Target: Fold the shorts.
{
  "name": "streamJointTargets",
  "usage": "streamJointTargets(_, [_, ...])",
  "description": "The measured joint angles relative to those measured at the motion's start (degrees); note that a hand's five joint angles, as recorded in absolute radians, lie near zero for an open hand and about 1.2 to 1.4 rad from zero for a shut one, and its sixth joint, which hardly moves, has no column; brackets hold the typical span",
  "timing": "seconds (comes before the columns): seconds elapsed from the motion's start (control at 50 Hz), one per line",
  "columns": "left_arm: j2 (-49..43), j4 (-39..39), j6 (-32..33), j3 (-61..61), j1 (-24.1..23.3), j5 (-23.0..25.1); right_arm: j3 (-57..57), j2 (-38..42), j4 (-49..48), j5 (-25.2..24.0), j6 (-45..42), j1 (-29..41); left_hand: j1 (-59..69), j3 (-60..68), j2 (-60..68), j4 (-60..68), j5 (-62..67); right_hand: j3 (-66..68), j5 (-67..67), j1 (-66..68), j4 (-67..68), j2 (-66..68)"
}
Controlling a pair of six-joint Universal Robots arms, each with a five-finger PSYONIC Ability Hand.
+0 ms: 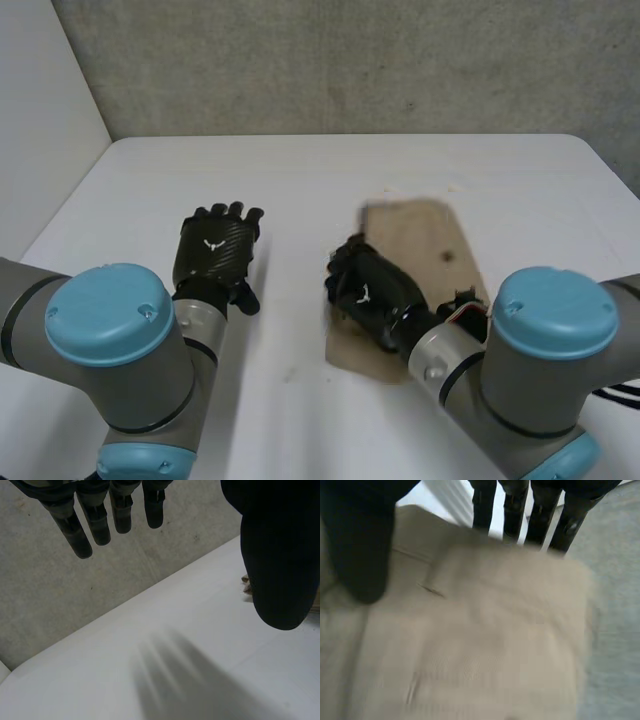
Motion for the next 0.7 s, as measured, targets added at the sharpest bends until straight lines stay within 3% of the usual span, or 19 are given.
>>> streamJointTargets(0.02, [0.0, 0.0, 0.0, 0.1, 0.0, 0.1, 0.1, 0.4, 0.1, -0.4, 4.2, 0.2, 0.0, 0.0, 0.0, 0.0, 0.0, -7.7, -8.4, -5.9, -8.0, -7.1])
streamJointTargets(0.06, [0.1, 0.1, 0.0, 0.5, -0.1, 0.1, 0.0, 0.3, 0.1, -0.4, 8.8, 0.0, 0.0, 0.0, 0.0, 0.0, 0.0, -10.9, -10.9, -8.1, -10.4, -10.0])
streamJointTargets(0.16, [0.1, 0.1, 0.0, 4.2, -0.7, 0.4, -1.5, -3.2, 0.3, 0.5, 27.5, -2.8, 0.0, 0.0, 0.0, 0.0, 0.0, -12.7, -12.0, -9.3, -11.3, -11.8])
streamJointTargets(0.24, [0.1, 0.0, 0.0, 6.6, -1.2, 0.6, -2.4, -5.7, 0.5, 0.8, 36.3, -4.9, 0.0, 0.0, 0.0, 0.0, 0.0, -12.7, -12.0, -9.3, -11.3, -11.8])
streamJointTargets(0.32, [-0.6, -0.5, -0.1, 13.1, -2.9, 1.8, -4.2, -10.1, 2.6, 1.0, 51.8, -11.3, 0.0, 0.0, 0.0, 0.0, 0.0, -12.7, -12.0, -9.3, -11.5, -11.8])
streamJointTargets(0.52, [-12.0, -11.0, -0.5, 30.9, -8.6, 10.5, -11.5, -3.5, 15.5, 0.5, 56.3, -19.5, 0.0, 0.0, 0.0, 0.0, 0.0, -12.7, -12.0, -9.3, -11.5, -11.8])
streamJointTargets(0.7, [-21.2, -16.8, -0.4, 40.9, -11.2, 11.8, -15.0, -0.8, 18.4, -1.2, 55.9, -24.7, 0.0, 0.0, 0.0, 0.0, 0.0, -12.7, -12.0, -9.3, -11.5, -11.8])
